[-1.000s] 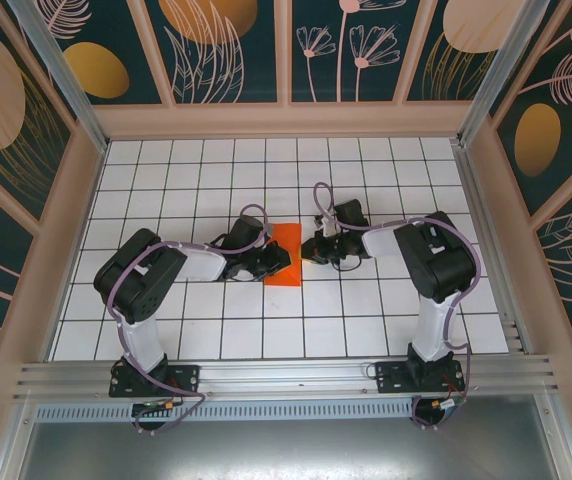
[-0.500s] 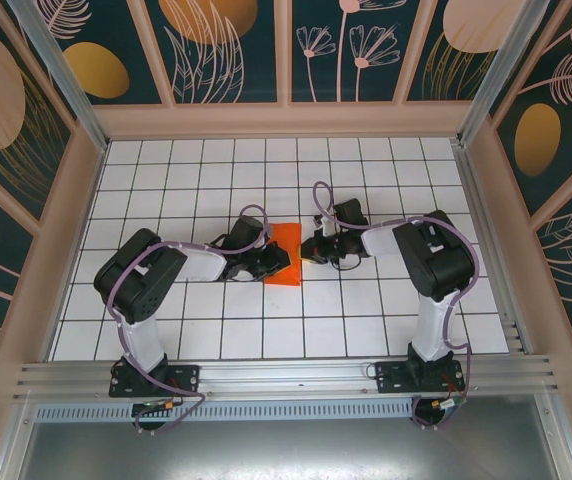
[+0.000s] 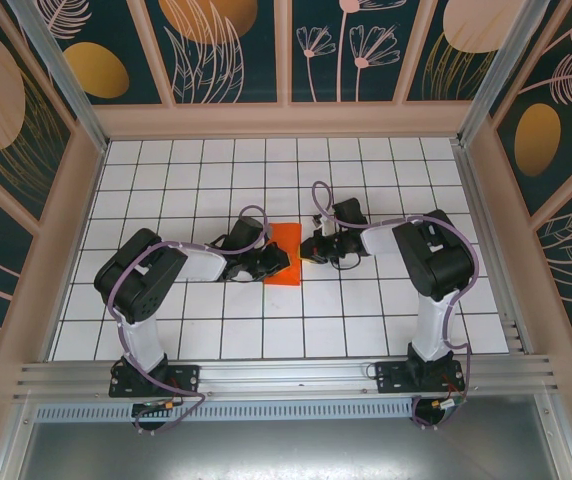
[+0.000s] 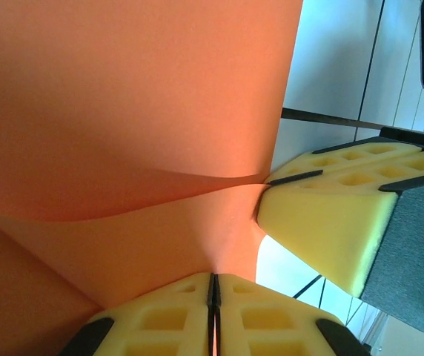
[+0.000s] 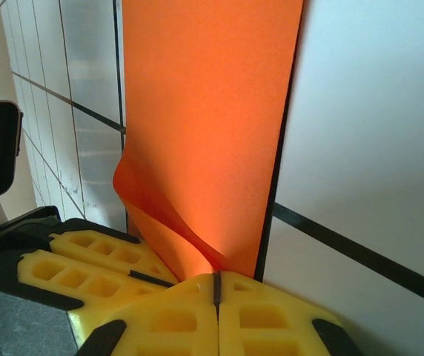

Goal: Fold a paper plane with a square sheet of paper (pick it up from the middle)
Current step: Fold the triangle a second time at the center of the table.

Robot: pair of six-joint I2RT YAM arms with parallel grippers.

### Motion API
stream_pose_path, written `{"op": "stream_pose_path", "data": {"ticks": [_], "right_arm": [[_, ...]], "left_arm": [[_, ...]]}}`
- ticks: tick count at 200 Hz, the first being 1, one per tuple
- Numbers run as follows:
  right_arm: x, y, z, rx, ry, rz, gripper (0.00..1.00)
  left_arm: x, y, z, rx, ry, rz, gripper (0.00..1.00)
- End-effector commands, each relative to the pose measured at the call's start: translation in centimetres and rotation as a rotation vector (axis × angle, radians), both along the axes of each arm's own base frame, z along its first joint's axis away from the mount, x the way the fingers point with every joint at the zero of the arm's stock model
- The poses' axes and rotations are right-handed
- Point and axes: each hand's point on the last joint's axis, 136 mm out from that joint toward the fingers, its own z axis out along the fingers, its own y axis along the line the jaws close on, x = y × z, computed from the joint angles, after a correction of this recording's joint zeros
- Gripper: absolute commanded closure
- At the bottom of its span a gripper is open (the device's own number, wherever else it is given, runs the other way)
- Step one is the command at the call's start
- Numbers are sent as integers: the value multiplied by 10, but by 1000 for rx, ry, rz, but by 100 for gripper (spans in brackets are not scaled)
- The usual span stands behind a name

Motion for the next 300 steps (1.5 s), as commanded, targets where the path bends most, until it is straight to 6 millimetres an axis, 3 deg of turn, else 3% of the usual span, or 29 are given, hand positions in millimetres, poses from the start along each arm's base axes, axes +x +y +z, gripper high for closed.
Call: {"op": "stream_pose_path", "data": {"ticks": [1, 40, 80, 133, 171, 226, 271, 300], "right_arm": [[14, -8, 5, -54, -56, -32, 88], [22, -18, 20, -68, -103, -77, 84], [11, -10, 24, -47, -107, -45, 87], [3, 9, 16, -64, -98, 9, 94], [5, 4, 1, -123, -80, -1, 95], [3, -9, -22, -229, -55, -3, 96], [2, -18, -32, -300, -60, 4, 97], [1, -21, -36, -318, -59, 9, 97]], "left_arm": [[-15, 16, -27, 80, 68, 22, 87], [-19, 22, -34, 85, 91, 54, 88], [-18, 20, -34, 77, 94, 55, 89], [-19, 20, -35, 80, 94, 46, 89], [-18, 20, -34, 85, 94, 43, 90], [-7, 11, -15, 61, 49, 26, 90], [14, 0, 24, 38, -69, 13, 86], [23, 5, 18, 95, -77, 30, 87]]}}
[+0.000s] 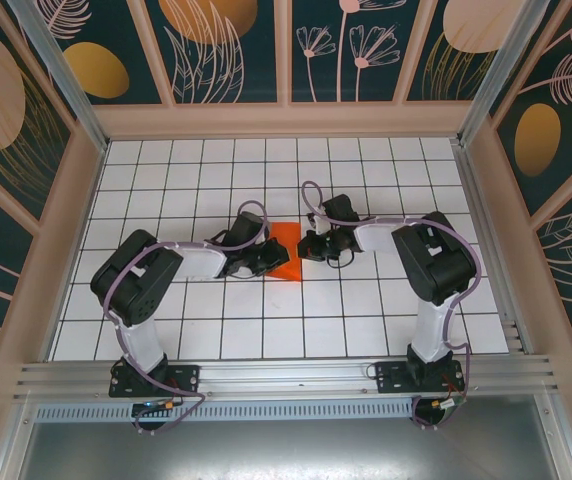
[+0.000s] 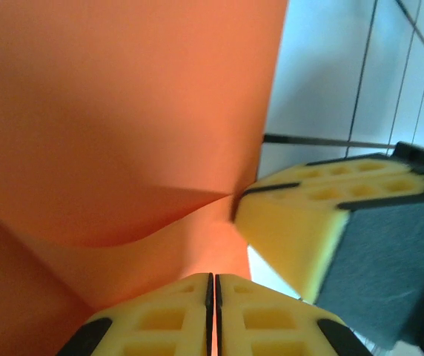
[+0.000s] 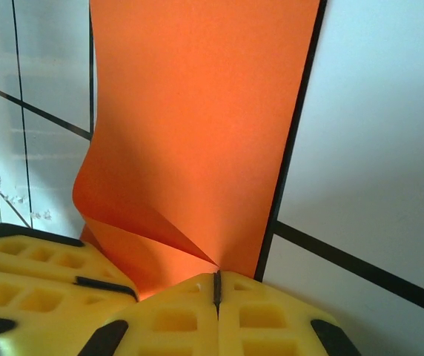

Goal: Fold a paper plane with a square sheet of paper (pick it up from the middle)
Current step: Fold the triangle a second time at the center of the table.

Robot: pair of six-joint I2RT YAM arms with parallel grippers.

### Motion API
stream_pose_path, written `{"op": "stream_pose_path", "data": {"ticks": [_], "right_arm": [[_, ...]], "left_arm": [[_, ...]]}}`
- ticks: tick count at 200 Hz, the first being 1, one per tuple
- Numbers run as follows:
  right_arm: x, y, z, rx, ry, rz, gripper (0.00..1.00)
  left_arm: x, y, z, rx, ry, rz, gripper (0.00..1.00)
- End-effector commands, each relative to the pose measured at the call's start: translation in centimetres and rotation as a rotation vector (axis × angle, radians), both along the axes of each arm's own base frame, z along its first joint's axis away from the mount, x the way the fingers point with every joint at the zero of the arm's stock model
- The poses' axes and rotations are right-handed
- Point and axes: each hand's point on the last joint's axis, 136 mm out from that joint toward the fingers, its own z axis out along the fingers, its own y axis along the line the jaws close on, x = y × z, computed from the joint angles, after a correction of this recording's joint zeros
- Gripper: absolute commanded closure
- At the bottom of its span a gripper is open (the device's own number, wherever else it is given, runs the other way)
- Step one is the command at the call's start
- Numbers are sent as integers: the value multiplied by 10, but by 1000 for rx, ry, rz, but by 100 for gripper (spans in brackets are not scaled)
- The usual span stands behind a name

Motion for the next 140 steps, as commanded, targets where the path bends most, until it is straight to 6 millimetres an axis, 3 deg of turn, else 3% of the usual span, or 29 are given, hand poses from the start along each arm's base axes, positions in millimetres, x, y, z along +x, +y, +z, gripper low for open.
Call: {"op": "stream_pose_path", "data": {"ticks": [1, 51, 100, 140], "right_arm": [[-4, -22, -32, -143, 32, -22, 97], [-7, -23, -37, -173, 31, -10, 98], [-11, -30, -46, -229, 23, 9, 98], [-15, -47, -59, -330, -1, 35, 100]], "left_arm": [[10, 4, 4, 57, -38, 3, 87], [8, 6, -17, 90, 13, 12, 88], [2, 25, -42, 196, 65, 45, 88], [6, 43, -45, 243, 67, 81, 88]]}}
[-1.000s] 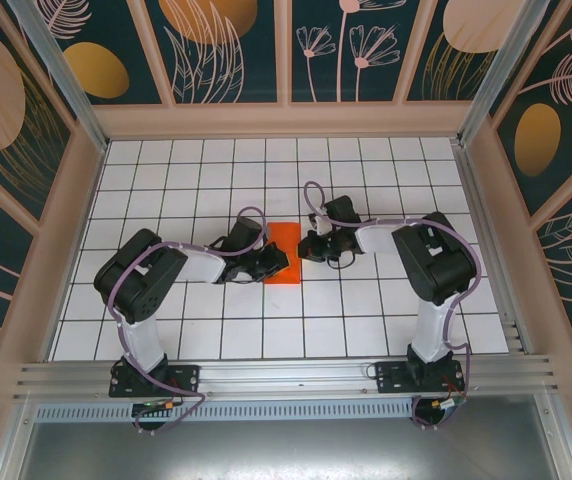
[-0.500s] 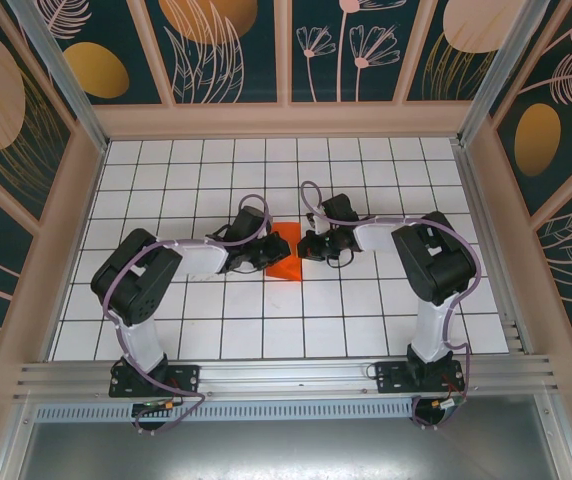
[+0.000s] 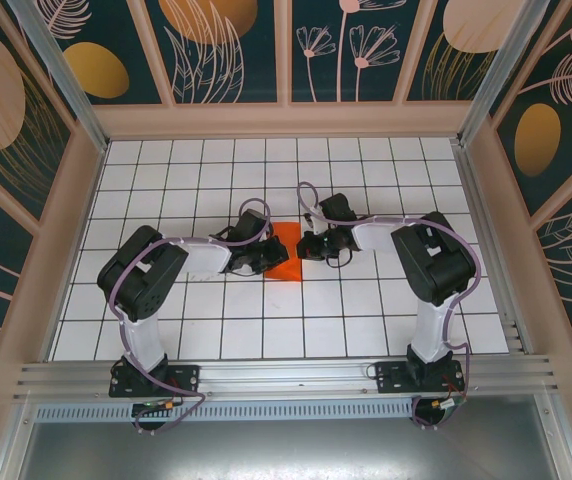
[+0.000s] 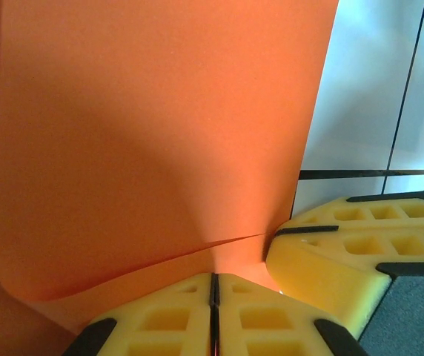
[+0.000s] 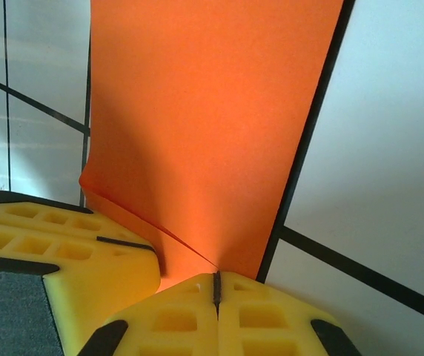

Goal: Fold a paper plane with a square sheet of paper (pick it up from the middle)
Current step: Fold the triangle a second time at the center of the table.

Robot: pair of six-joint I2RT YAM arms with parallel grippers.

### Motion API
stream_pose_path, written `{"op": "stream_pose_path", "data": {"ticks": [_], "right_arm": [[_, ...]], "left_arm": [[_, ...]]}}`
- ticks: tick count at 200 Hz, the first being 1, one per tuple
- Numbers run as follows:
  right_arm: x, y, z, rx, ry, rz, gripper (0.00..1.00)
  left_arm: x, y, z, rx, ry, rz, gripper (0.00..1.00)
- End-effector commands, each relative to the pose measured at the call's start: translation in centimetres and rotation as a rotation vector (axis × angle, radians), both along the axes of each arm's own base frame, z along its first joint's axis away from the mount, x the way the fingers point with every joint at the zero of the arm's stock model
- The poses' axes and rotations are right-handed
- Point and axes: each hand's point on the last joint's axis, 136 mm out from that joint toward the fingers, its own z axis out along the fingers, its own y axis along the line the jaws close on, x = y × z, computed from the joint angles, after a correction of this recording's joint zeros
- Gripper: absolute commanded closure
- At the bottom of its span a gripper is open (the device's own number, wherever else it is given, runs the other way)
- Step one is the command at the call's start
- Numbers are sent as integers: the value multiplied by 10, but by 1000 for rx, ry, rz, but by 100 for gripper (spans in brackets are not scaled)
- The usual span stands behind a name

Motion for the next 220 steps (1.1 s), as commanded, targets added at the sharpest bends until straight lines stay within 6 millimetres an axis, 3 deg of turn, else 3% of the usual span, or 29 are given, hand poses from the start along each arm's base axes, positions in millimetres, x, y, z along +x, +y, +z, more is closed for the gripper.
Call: {"op": "stream_pose_path", "data": {"ticks": [1, 91, 126, 151, 176, 220], "right_arm": [[-15, -47, -57, -277, 41, -25, 100], [-17, -58, -62, -336, 12, -1, 100], [-16, -58, -61, -338, 1, 6, 100], [-14, -55, -59, -331, -14, 18, 100], [-6, -47, -49, -315, -76, 66, 100], [2, -27, -26, -242, -183, 166, 100]], "left_arm": [[-2, 36, -28, 153, 52, 56, 88], [21, 88, -31, 255, 28, 133, 88], [38, 103, -15, 289, -15, 163, 88], [49, 90, 15, 224, -99, 117, 87], [46, 68, 43, 99, -172, 42, 85], [21, 42, 40, 7, -141, -36, 86]]}}
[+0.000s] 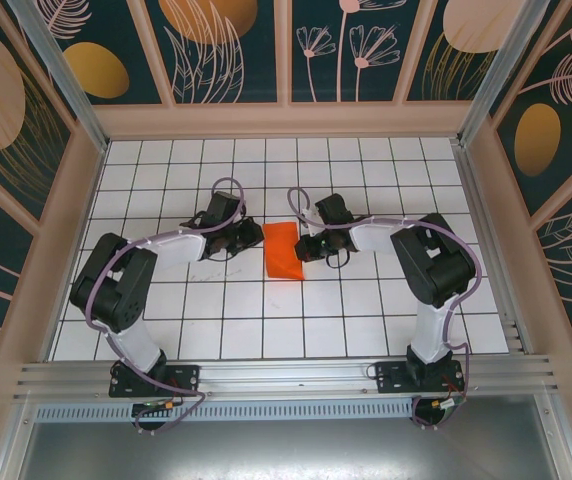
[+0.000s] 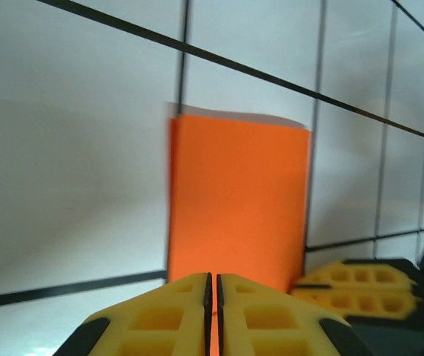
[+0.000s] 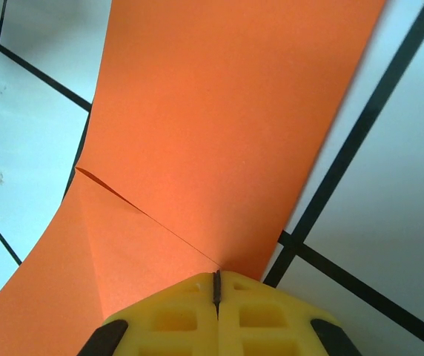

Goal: Fold a paper plane with a square sheet of paper (pick it up from the middle)
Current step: Fold the triangle a second time at the center of the table.

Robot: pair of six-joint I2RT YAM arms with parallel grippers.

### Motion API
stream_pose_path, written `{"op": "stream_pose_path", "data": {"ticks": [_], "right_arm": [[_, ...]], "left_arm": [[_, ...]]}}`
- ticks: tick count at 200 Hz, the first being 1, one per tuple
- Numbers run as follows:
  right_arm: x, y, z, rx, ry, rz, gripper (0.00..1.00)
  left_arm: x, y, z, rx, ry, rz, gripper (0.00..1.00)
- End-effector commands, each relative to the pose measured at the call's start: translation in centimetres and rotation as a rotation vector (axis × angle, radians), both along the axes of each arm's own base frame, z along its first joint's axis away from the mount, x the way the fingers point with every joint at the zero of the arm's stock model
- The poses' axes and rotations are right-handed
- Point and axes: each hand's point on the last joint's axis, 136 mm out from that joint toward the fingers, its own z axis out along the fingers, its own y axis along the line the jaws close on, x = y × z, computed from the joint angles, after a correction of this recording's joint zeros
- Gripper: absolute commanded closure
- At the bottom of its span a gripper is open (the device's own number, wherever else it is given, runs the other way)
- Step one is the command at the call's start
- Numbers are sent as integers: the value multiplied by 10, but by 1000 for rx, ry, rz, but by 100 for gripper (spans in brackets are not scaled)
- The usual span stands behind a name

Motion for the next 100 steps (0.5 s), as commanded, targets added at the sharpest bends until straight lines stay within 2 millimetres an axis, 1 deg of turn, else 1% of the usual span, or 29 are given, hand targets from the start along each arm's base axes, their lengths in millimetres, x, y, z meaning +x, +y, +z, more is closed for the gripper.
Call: {"op": "stream_pose_path", "data": {"ticks": [1, 16, 37, 76, 100], "right_arm": [[1, -29, -27, -172, -29, 5, 100], [1, -26, -24, -157, -35, 22, 100], [1, -24, -25, -153, -30, 25, 100], [0, -22, -25, -142, -21, 27, 100], [1, -19, -20, -124, -23, 30, 100]], "left_arm": [[-19, -18, -3, -53, 15, -78, 87], [-28, -31, -8, -74, 33, -107, 87], [-37, -43, -17, -78, 58, -134, 89], [-42, -45, -30, -69, 90, -134, 93], [-44, -47, -38, -62, 113, -139, 94]]}}
